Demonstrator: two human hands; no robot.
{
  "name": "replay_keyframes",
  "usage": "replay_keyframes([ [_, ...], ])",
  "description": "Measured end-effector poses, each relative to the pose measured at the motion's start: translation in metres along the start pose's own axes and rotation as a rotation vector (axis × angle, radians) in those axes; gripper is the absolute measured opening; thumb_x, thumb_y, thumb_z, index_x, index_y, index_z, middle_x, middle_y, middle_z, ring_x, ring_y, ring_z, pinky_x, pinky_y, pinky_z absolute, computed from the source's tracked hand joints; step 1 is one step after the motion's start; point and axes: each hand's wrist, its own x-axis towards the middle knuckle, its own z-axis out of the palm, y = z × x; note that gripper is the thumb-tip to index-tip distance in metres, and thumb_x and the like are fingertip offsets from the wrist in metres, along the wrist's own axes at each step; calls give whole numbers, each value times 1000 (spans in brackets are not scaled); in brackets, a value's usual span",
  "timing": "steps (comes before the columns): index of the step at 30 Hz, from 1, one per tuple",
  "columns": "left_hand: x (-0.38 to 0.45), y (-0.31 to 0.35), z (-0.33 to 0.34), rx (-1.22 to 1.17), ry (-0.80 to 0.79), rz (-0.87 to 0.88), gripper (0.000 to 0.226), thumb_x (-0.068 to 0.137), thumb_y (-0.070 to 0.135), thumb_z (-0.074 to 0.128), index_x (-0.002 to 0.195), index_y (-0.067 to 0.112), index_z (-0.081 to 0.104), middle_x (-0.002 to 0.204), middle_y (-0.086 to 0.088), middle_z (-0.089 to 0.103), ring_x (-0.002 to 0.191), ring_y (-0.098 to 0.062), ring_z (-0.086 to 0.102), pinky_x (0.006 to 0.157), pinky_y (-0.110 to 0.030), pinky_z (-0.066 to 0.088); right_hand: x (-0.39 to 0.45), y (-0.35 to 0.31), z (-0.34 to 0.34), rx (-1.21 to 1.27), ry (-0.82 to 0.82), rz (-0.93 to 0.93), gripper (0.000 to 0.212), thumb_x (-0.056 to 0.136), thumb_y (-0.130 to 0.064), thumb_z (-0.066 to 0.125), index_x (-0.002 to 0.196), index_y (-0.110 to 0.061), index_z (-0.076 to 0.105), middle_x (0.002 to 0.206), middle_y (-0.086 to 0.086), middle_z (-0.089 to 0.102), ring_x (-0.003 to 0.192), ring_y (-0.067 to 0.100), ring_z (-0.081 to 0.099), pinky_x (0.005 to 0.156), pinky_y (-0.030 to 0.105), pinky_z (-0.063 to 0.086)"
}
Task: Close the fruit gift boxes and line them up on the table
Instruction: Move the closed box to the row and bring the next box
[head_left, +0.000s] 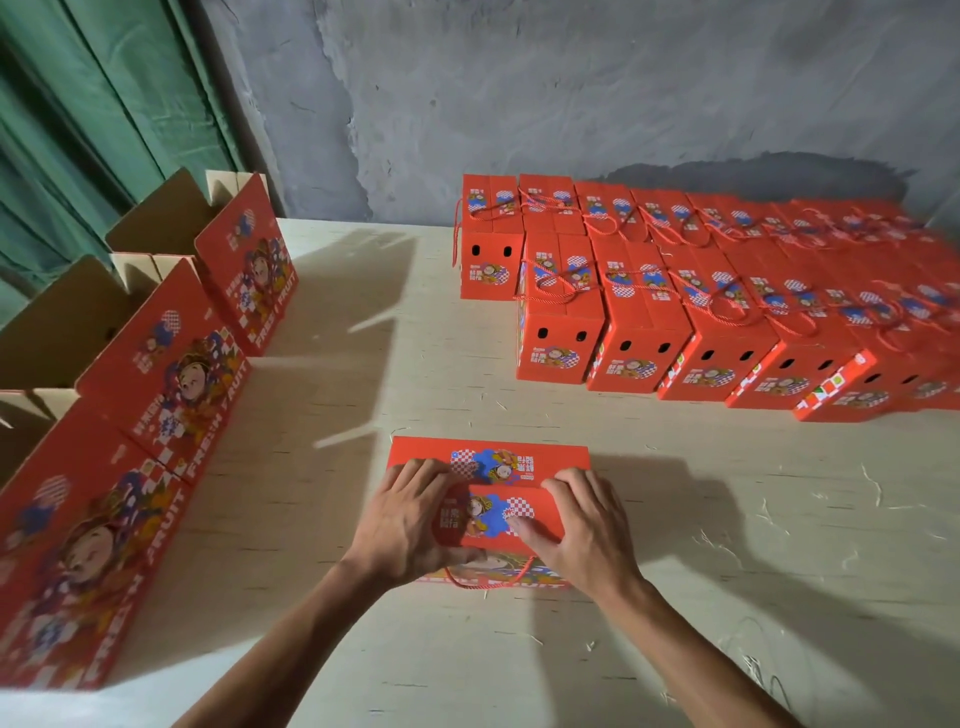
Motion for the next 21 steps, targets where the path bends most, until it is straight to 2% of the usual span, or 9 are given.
replay_keyframes([
  [4, -4, 1, 1, 2, 29, 20, 94, 68, 91, 64, 131, 21, 65, 106, 3, 57, 89, -21, 52, 82, -39, 46, -3, -3, -1, 38, 51, 17, 33, 99, -44, 63, 106, -14, 72, 94, -1, 57, 83, 23, 54, 77, 34, 44],
  [7, -7, 2, 1, 28, 31, 58, 90, 72, 89, 63, 137, 27, 63, 103, 2, 54, 87, -21, 49, 80, -39, 46, -5, -7, -3, 45, 44, -4, 27, 101, -39, 61, 114, -19, 73, 92, -3, 56, 82, 22, 52, 76, 35, 43],
  [9, -5, 2, -1, 36, 9, 75, 90, 73, 89, 62, 138, 27, 62, 104, 1, 55, 88, -21, 50, 80, -39, 47, -4, -9, -5, 64, 33, 7, 24, 102, -37, 60, 112, -20, 73, 93, -3, 56, 83, 21, 52, 76, 35, 43],
  [13, 3, 4, -6, -10, -27, 50, 86, 71, 88, 65, 130, 25, 65, 110, 2, 59, 91, -22, 54, 81, -40, 46, 5, -12, -5, 139, 12, 57, 18, 104, -31, 57, 101, -21, 71, 96, -9, 59, 84, 21, 54, 75, 37, 42],
  [17, 11, 6, -3, -40, -45, 59, 79, 61, 82, 75, 115, 24, 65, 108, 8, 59, 90, -19, 54, 80, -35, 42, 15, -10, -3, 157, -26, 78, 24, 104, -35, 55, 94, -22, 72, 90, -11, 59, 81, 20, 54, 72, 37, 42],
  [21, 22, 5, -3, 12, -100, 92, 81, 60, 85, 71, 108, 21, 66, 103, 9, 60, 86, -18, 51, 78, -34, 42, 23, -8, -6, 151, -73, 59, 29, 104, -39, 54, 90, -20, 72, 87, -9, 60, 79, 18, 52, 69, 38, 44],
])
